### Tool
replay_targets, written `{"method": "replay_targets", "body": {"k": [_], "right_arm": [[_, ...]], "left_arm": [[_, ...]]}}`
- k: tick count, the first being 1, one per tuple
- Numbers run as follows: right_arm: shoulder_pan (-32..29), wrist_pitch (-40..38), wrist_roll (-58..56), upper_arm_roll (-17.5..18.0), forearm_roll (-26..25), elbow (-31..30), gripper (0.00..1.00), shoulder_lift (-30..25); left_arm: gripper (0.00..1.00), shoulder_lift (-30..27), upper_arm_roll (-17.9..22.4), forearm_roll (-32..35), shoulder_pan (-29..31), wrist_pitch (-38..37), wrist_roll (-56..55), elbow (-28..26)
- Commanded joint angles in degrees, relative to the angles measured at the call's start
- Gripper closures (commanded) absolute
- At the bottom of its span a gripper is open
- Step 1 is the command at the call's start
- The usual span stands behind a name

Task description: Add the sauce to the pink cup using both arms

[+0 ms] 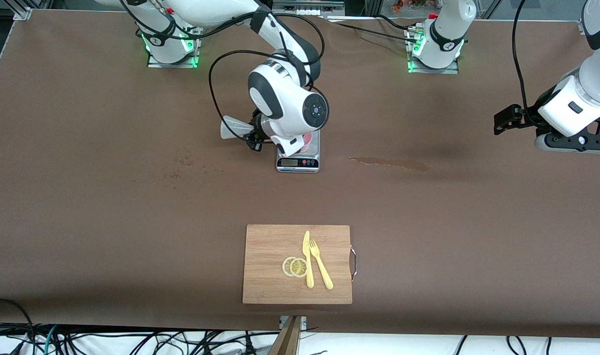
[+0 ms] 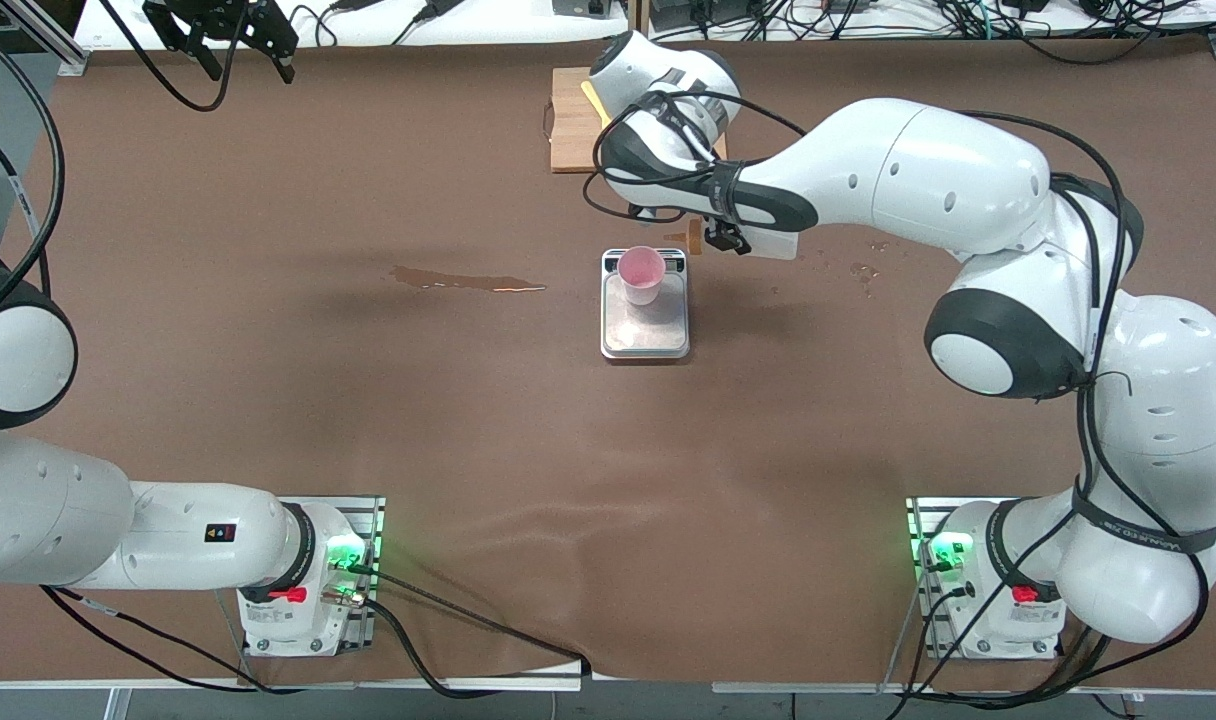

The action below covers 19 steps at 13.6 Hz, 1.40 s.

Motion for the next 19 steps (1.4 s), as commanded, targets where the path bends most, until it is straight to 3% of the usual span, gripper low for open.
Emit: {"method": "replay_targets", "body": {"k": [1, 10, 19], "right_arm": [[2.4, -2.7, 0.2, -1.7, -1.2, 2.9, 0.91, 1.5], [7.7, -5.6, 0.1, -5.3, -4.2, 5.7, 0.91, 4.1], [7.6, -5.3, -0.1, -5.3, -4.1, 5.9, 0.90, 4.4]], "left_arm": [[0.00, -0.8, -0.3, -0.5, 0.5, -0.8, 0.4, 0.1], [0.00, -0.8, -0.3, -0.6, 0.5, -0.8, 0.3, 0.1], [0.00, -0.8, -0.3, -0.6, 0.5, -0.8, 0.3, 0.0]]}}
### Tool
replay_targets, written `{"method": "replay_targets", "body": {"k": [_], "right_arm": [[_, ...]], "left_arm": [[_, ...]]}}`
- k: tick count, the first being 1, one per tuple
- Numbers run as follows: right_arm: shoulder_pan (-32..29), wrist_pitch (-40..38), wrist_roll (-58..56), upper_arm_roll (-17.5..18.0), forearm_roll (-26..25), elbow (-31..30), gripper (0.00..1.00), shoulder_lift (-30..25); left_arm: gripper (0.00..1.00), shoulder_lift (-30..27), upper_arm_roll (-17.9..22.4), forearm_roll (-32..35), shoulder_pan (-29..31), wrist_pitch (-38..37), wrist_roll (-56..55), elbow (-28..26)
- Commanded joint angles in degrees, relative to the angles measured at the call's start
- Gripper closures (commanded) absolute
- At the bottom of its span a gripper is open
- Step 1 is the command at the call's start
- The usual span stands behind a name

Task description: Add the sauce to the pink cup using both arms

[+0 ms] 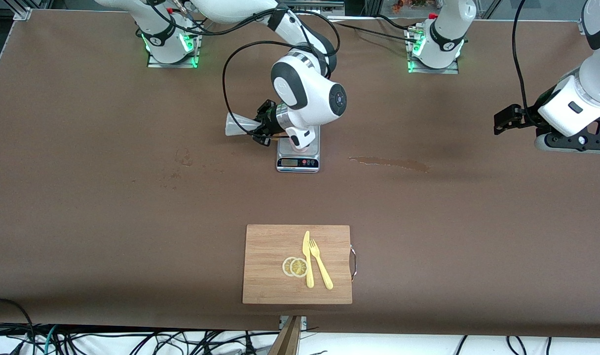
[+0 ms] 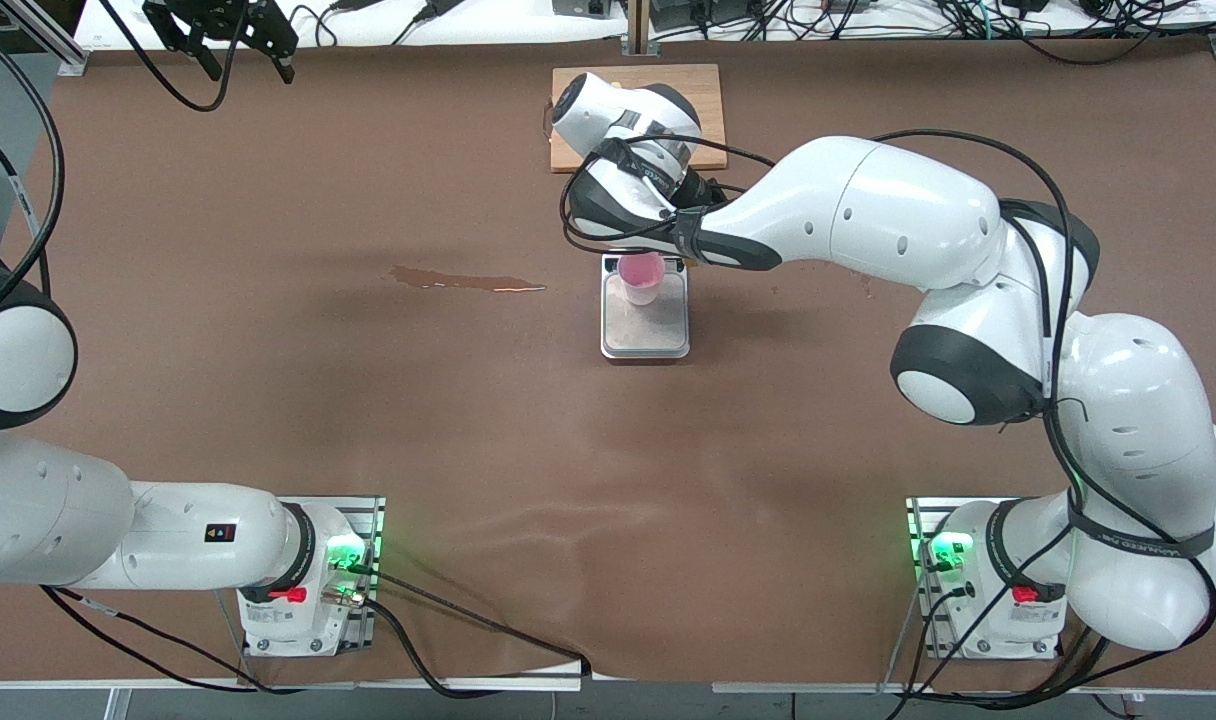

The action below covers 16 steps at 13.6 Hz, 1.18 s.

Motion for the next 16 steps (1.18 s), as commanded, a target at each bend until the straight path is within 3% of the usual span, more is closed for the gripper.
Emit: {"method": "replay_targets", "body": {"k": [1, 3, 8, 12, 16], "right_arm": [[0.3, -1.6, -0.1, -0.5, -0.5, 2.7, 0.90, 1.2], [-0.4, -0.9, 0.1, -0.6, 2.3, 2.7, 0.89, 0.7], [-1.3, 0.4, 0.0, -5.4, 15.1, 2.4, 0.89, -3.4], [-6.7, 0.3, -2.3, -5.7, 22.1, 1.4, 0.88, -9.0], [-16.0, 1.9, -9.3, -5.7, 27.8, -5.3, 0.88, -17.6]], "left_arm": [[0.00, -0.8, -0.3, -0.6, 0.5, -0.7, 0.3, 0.1], [0.00, -0.8, -0.3, -0.6, 0.5, -0.7, 0.3, 0.1], [0.00, -0.8, -0.3, -0.6, 0.5, -0.7, 0.3, 0.1], [0.00, -0.7, -0.3, -0.6, 0.5, -0.7, 0.3, 0.0], [0.00, -0.7, -0.3, -0.6, 0.5, -0.7, 0.3, 0.0]]}}
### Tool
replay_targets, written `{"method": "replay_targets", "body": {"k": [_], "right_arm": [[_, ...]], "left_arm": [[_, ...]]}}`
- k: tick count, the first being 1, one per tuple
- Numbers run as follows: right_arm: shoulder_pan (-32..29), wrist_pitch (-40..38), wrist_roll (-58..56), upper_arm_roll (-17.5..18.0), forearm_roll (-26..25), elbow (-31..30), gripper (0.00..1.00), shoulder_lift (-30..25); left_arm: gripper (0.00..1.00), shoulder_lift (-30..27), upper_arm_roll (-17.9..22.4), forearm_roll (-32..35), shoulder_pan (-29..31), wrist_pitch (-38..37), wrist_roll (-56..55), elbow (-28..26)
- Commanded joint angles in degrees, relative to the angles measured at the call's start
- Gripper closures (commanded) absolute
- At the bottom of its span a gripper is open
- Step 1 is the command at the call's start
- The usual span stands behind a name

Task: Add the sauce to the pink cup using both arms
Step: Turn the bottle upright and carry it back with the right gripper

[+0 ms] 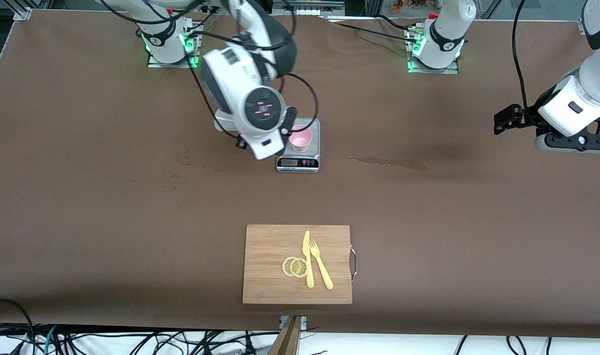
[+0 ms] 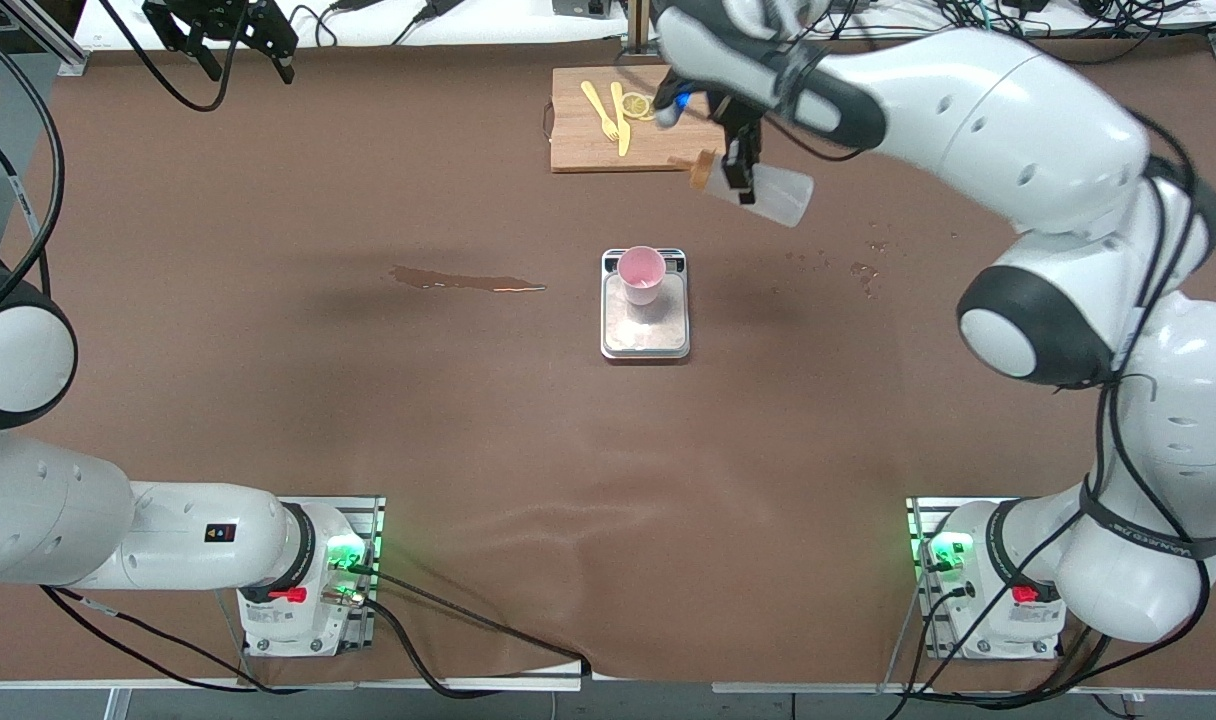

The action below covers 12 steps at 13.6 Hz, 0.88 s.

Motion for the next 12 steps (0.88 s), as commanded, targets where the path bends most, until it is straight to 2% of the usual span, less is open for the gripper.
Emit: {"method": "replay_targets", "body": {"k": [1, 3, 8, 12], "right_arm": [[-6.7, 1.0, -6.7, 0.6, 3.7, -6.9, 0.88, -7.7], [-11.3, 1.1, -10.9, 0.6, 5.6, -8.3, 0.88, -9.5], [-23.3, 4.2, -24.9, 1.1, 11.5, -17.3, 0.88, -16.3], [-32.9, 8.5, -42.9, 1.1, 16.6, -26.9, 0.88, -20.3]], "left_arm": [[0.00, -0.7, -0.3, -0.6, 0.5, -0.7, 0.2, 0.0], [0.00, -0.7, -0.3, -0.6, 0.5, -0.7, 0.2, 0.0], [0.00, -0.7, -0.4, -0.6, 0.5, -0.7, 0.2, 0.0], [0.00, -0.7, -0.3, -0.6, 0.5, -0.7, 0.2, 0.0]]}}
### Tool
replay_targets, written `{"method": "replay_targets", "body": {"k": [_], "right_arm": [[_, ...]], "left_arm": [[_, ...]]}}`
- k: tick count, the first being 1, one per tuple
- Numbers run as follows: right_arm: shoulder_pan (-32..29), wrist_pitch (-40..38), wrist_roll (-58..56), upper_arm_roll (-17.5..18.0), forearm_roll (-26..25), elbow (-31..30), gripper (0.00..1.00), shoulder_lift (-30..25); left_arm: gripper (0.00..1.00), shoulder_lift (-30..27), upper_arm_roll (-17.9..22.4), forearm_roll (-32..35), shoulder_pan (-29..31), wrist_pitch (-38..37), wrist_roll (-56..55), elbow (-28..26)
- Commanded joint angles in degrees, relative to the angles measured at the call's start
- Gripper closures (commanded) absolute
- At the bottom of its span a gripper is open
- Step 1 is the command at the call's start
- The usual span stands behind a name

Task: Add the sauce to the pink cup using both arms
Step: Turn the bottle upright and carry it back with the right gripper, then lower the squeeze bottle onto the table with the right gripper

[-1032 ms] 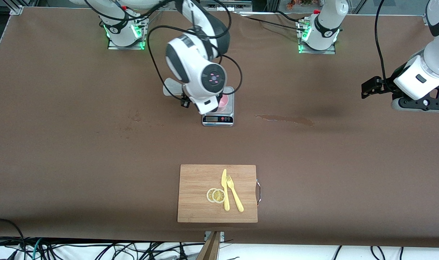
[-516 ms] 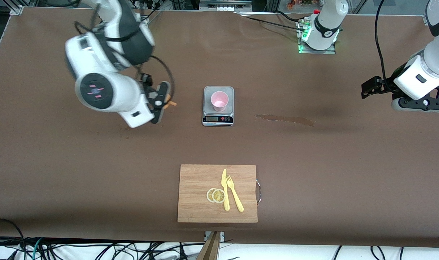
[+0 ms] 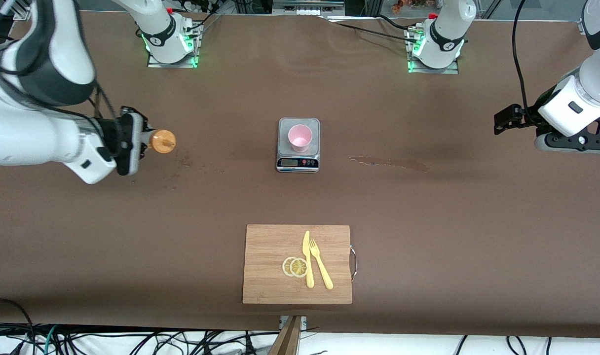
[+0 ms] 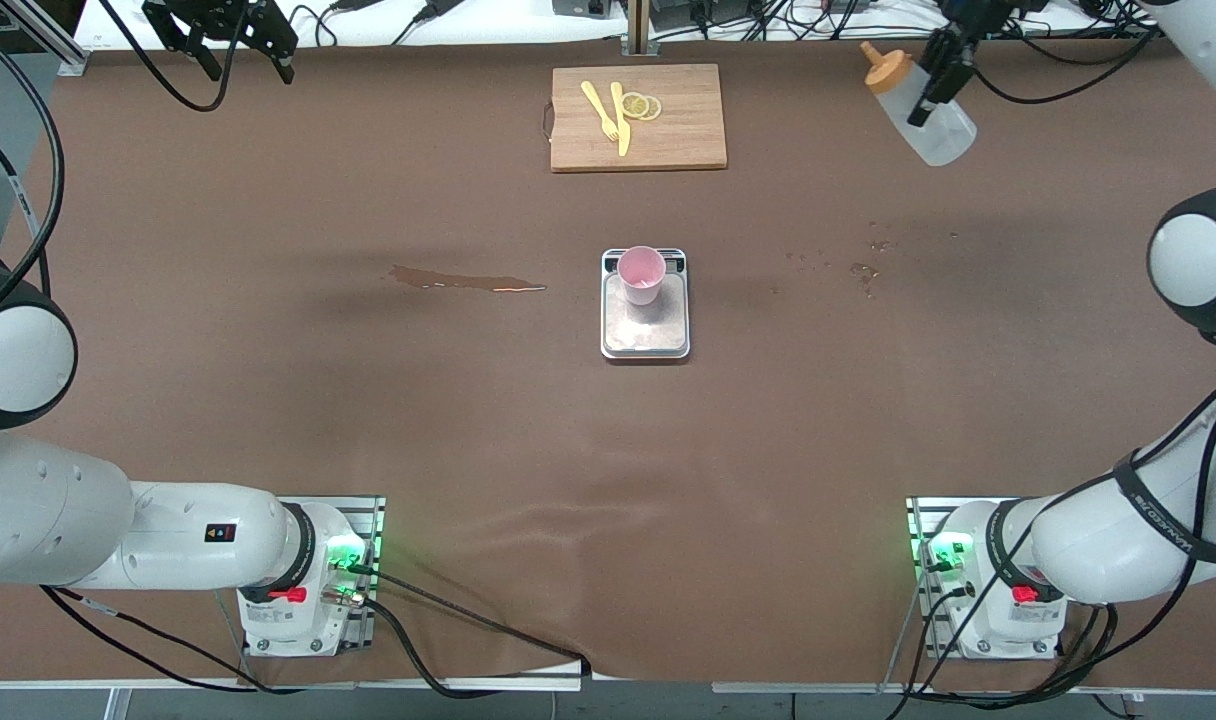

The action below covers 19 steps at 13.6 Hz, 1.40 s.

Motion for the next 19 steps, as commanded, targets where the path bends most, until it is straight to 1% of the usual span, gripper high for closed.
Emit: {"method": "replay_targets", "body": {"k": [1, 3, 6, 8, 9, 12, 14, 15, 19], "right_arm": [[-7.0, 4.0, -13.1, 1.2, 4.6, -10.4, 0.88, -4.8], [-11.2, 5.7, -23.6, 1.2, 7.9, -14.7, 0.88, -4.8], [-15.4, 10.0, -37.1, 1.2, 12.4, -21.1, 0.88, -4.4], [-17.6, 12.4, -45.6, 1.2, 14.0, -25.2, 0.88, -4.1], [-18.4, 13.3, -49.1, 1.2, 14.6, -26.5, 0.86, -3.4], [-20.6, 13.6, -58.6, 1.2, 17.3, -27.0, 0.86, 1.6], [-21.1, 14.4, -63.9, 1.2, 20.7, -26.8, 0.86, 5.9], [-21.3, 14.6, -65.7, 1.2, 22.4, -26.6, 0.86, 7.9], [-21.9, 15.1, -71.5, 1.3, 26.3, -26.3, 0.85, 13.7]], "left_arm": [[0.00, -0.7, -0.3, -0.6, 0.5, -0.6, 0.2, 0.0], [0.00, -0.7, -0.3, -0.6, 0.5, -0.6, 0.3, 0.0], [0.00, -0.7, -0.3, -0.6, 0.5, -0.6, 0.2, 0.0], [0.00, -0.7, -0.3, -0.6, 0.4, -0.6, 0.3, 0.0], [0.00, -0.8, -0.4, -0.6, 0.4, -0.6, 0.2, 0.0], [0.00, -0.7, -0.4, -0.7, 0.5, -0.6, 0.3, 0.0], [0.00, -0.7, -0.4, -0.7, 0.4, -0.6, 0.3, 0.0], [0.00, -0.7, -0.4, -0.7, 0.4, -0.6, 0.3, 0.0], [0.00, -0.8, -0.4, -0.7, 0.4, -0.6, 0.4, 0.0]]}}
